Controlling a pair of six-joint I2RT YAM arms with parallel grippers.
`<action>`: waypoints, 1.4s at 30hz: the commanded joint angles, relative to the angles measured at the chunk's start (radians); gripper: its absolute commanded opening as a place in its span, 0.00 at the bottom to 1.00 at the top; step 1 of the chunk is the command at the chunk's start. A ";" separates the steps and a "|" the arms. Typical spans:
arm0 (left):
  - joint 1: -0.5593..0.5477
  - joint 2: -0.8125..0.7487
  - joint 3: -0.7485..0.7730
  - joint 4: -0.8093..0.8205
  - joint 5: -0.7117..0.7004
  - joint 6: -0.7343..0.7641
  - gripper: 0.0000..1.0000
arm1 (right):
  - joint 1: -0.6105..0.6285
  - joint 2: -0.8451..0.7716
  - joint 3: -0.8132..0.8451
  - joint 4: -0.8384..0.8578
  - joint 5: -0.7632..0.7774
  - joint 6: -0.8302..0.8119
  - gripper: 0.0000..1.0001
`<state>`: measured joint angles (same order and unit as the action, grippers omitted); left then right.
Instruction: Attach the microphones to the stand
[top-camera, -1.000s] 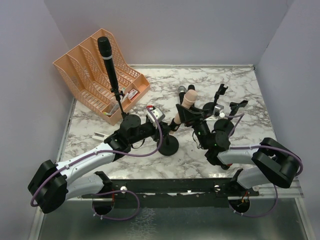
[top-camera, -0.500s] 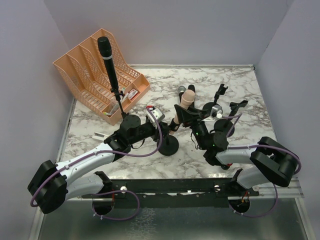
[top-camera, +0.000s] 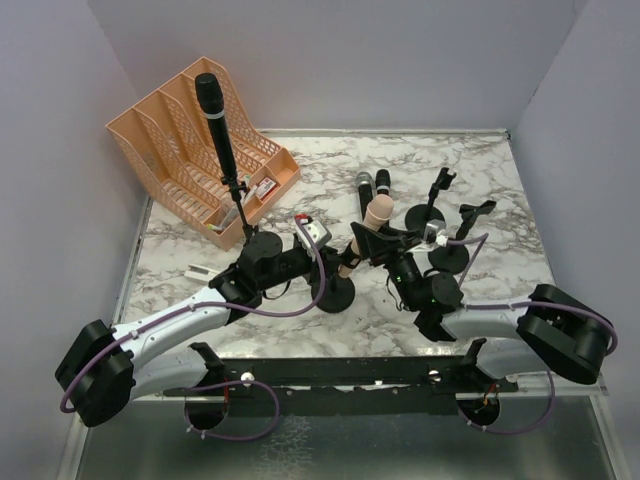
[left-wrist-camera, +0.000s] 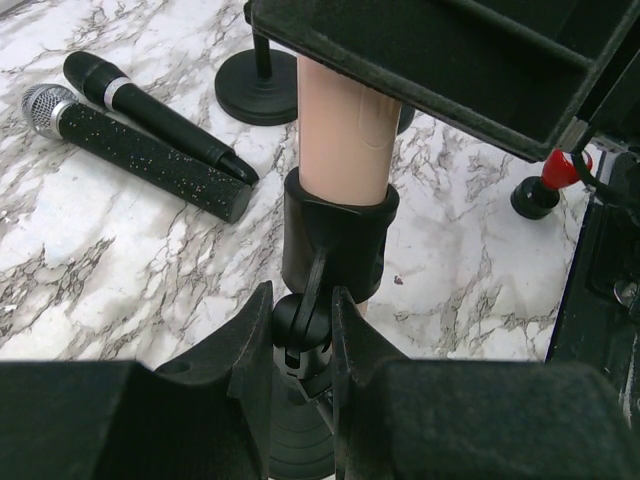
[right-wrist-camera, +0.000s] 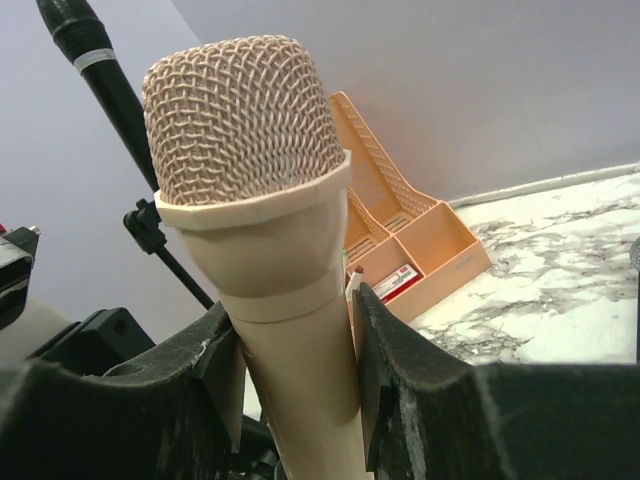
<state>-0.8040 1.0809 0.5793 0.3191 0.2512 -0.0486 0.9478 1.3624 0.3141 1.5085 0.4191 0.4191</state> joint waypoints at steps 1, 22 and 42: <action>-0.001 0.024 -0.025 0.022 -0.037 -0.022 0.00 | 0.108 -0.099 0.006 -0.289 -0.091 0.151 0.24; -0.003 0.048 -0.045 -0.021 -0.004 -0.002 0.00 | 0.106 -0.265 0.276 -0.738 0.229 0.376 0.02; -0.003 0.045 -0.042 -0.078 -0.008 0.005 0.00 | 0.105 -0.262 0.123 -0.269 -0.426 -0.188 0.19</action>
<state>-0.8135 1.0786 0.5644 0.3321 0.3054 -0.0513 0.9993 1.1564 0.3843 1.2251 0.2466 0.1673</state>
